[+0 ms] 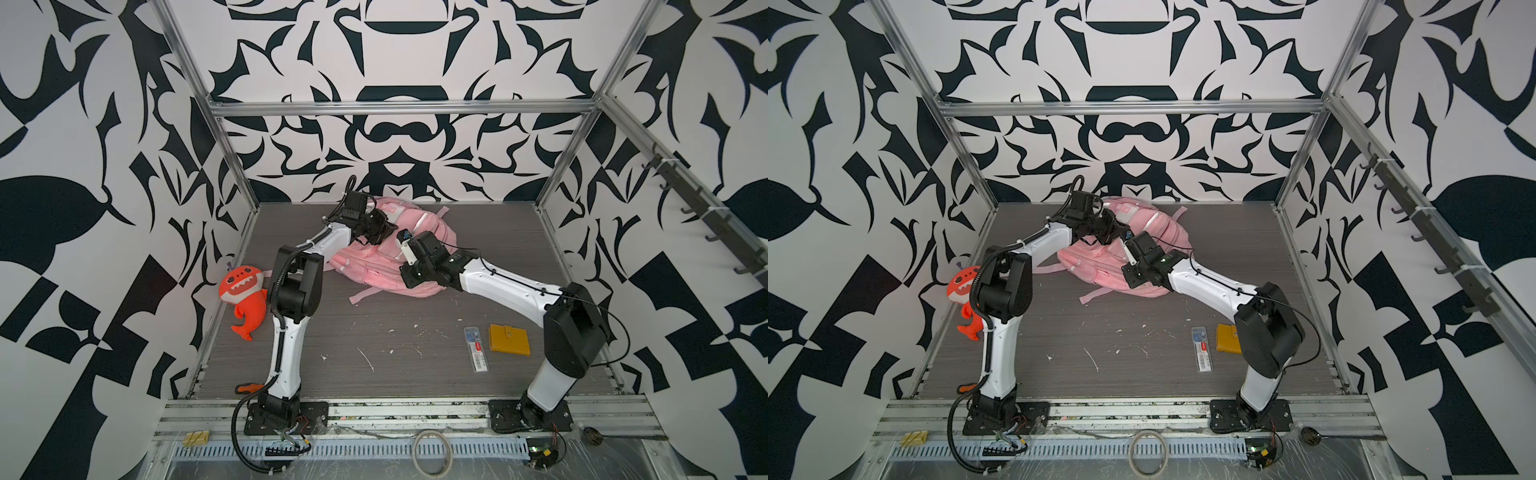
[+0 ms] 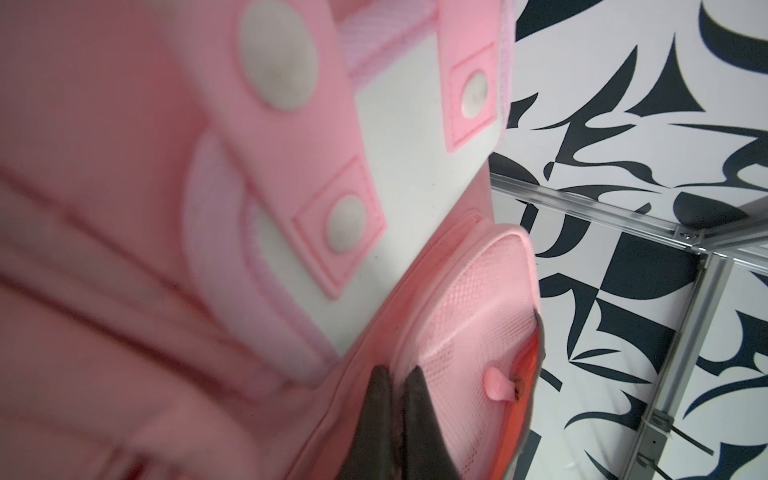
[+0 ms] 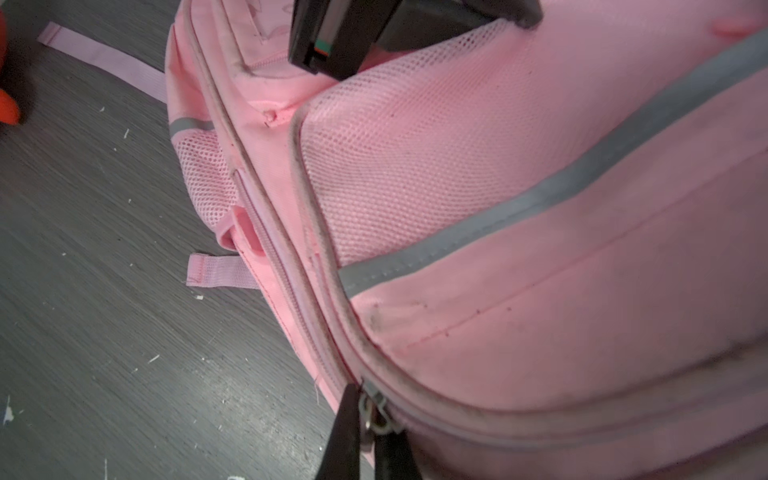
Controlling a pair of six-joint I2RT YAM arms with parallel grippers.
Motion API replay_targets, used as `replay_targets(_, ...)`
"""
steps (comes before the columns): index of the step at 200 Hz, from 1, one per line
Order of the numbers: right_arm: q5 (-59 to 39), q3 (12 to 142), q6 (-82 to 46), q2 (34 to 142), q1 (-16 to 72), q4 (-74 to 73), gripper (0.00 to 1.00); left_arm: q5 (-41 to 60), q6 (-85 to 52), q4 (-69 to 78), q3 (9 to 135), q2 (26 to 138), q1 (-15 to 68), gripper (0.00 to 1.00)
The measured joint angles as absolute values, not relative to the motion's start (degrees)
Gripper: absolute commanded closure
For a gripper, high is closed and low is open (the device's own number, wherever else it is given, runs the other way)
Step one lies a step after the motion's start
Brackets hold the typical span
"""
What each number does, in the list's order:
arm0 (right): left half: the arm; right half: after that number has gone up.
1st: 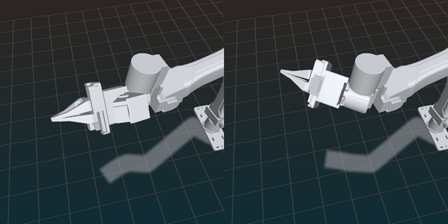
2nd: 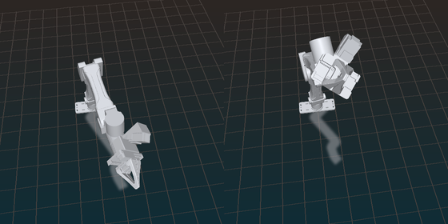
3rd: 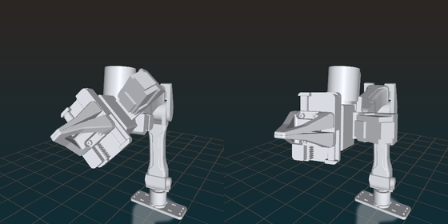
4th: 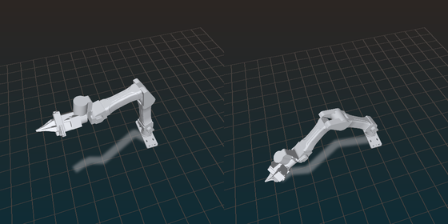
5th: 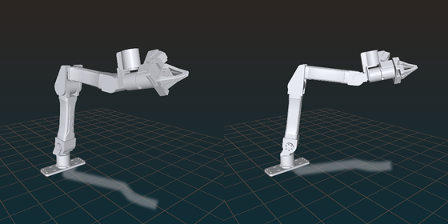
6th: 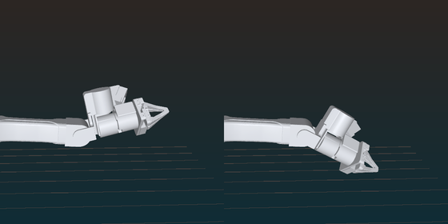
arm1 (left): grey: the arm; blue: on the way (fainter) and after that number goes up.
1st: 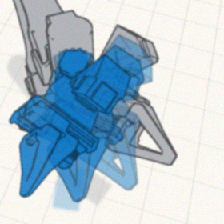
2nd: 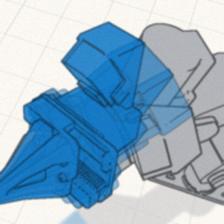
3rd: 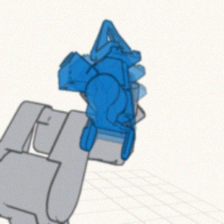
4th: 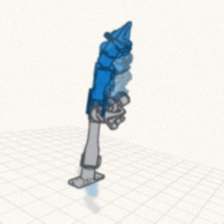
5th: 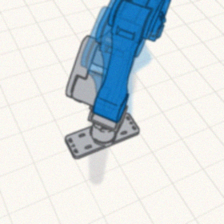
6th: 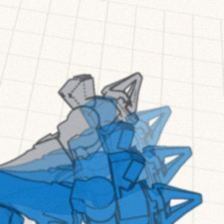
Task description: Pack the student bag
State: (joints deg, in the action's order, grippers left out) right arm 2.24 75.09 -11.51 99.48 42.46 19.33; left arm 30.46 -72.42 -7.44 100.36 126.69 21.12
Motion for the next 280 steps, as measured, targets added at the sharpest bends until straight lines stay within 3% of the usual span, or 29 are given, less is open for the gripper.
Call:
replay_targets(133,-7.7,76.2,-14.2,105.1,42.1,9.3,1.00,29.3,-76.5,-4.5,98.7,126.7,20.8,1.00)
replay_targets(204,-13.2,69.0,-19.2,105.1,40.2,-5.9,0.90,28.1,-77.8,0.9,95.5,126.2,20.5,1.00)
replay_targets(280,-12.1,71.1,-20.7,103.9,39.4,-2.5,0.78,24.7,-80.1,2.2,95.2,125.6,22.0,1.00)
